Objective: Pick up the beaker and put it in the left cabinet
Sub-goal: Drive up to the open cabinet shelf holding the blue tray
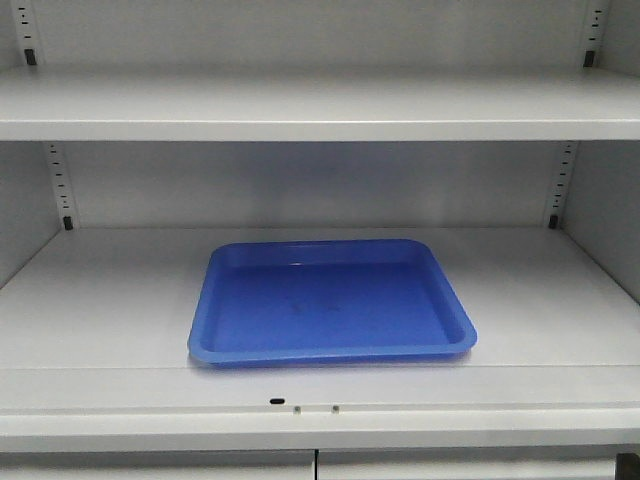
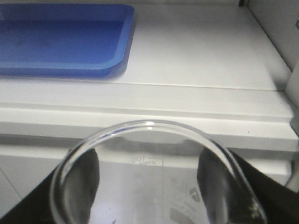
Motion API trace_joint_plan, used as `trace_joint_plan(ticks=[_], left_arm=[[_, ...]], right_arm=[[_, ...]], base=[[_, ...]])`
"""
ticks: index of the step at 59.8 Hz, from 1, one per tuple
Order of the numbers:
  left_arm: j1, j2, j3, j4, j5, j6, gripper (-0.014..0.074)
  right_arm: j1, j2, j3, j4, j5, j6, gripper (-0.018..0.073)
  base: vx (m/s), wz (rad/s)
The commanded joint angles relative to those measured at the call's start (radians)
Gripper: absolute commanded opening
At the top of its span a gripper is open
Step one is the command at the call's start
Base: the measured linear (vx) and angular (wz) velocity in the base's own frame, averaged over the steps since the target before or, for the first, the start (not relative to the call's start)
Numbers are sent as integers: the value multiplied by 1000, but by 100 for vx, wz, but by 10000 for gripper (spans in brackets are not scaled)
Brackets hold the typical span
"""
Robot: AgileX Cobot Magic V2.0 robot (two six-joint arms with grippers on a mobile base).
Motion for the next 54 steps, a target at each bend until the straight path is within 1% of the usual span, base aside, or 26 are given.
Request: trace_joint_plan(ticks=[1,27,54], left_arm=[[-5,-10,-15,3,-75,-4,4],[-5,-10,-15,3,-75,-4,4],[-5,-10,-15,3,-75,-4,4]], right_arm=[[-4,-1,-29,-30,-68,-8,-1],[-4,-1,-29,-30,-68,-8,-1],[-4,-1,-29,-30,-68,-8,-1]], base=[[31,-2],[23,-8],[4,-2]])
